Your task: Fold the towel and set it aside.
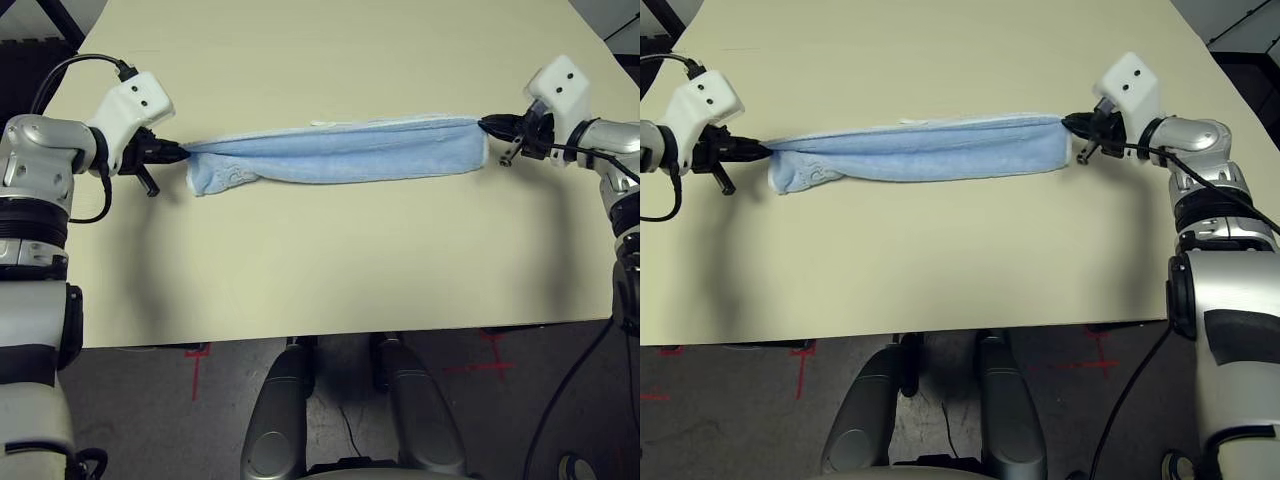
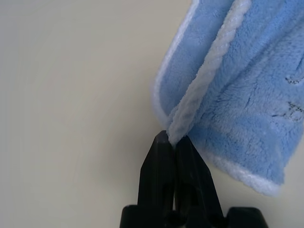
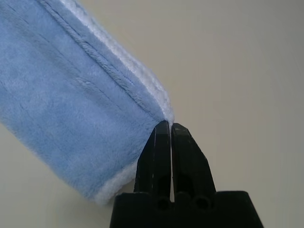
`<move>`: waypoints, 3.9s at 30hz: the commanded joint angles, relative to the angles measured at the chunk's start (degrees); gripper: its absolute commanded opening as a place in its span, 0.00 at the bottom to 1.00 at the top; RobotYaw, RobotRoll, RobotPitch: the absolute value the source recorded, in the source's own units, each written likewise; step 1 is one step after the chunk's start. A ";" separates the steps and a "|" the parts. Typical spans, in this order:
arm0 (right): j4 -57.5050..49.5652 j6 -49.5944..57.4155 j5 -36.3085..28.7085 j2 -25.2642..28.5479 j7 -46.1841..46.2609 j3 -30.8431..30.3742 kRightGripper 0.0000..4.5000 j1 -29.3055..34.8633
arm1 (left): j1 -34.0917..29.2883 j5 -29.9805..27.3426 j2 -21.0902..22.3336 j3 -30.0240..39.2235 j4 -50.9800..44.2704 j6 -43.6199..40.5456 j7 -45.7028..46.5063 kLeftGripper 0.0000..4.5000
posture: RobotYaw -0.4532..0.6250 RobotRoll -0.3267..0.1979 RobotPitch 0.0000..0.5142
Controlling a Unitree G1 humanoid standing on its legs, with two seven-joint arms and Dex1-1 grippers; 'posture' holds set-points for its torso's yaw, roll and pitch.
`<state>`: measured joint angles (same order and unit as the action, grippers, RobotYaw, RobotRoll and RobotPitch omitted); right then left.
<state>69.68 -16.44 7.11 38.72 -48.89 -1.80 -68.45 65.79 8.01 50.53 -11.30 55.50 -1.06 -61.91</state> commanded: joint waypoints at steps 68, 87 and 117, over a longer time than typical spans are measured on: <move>-16.79 27.90 -29.02 -4.94 -14.10 21.02 0.99 12.79 | -25.57 -32.52 -9.12 23.66 -46.46 -24.70 1.46 1.00 | 0.46 0.62 0.56; -33.02 55.08 -39.26 -4.89 -4.20 25.77 0.99 22.75 | -29.73 -31.34 -9.90 16.78 -47.22 -18.65 -2.35 1.00 | 0.45 0.62 0.56; -46.67 65.62 -55.64 -17.90 26.05 37.29 0.99 30.23 | -38.65 -32.37 -10.21 16.84 -52.96 -18.15 -0.05 1.00 | 0.44 0.62 0.57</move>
<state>21.08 50.52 -48.86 20.95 -24.28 34.66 -38.46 28.35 -24.45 40.31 6.03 4.24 -19.09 -61.92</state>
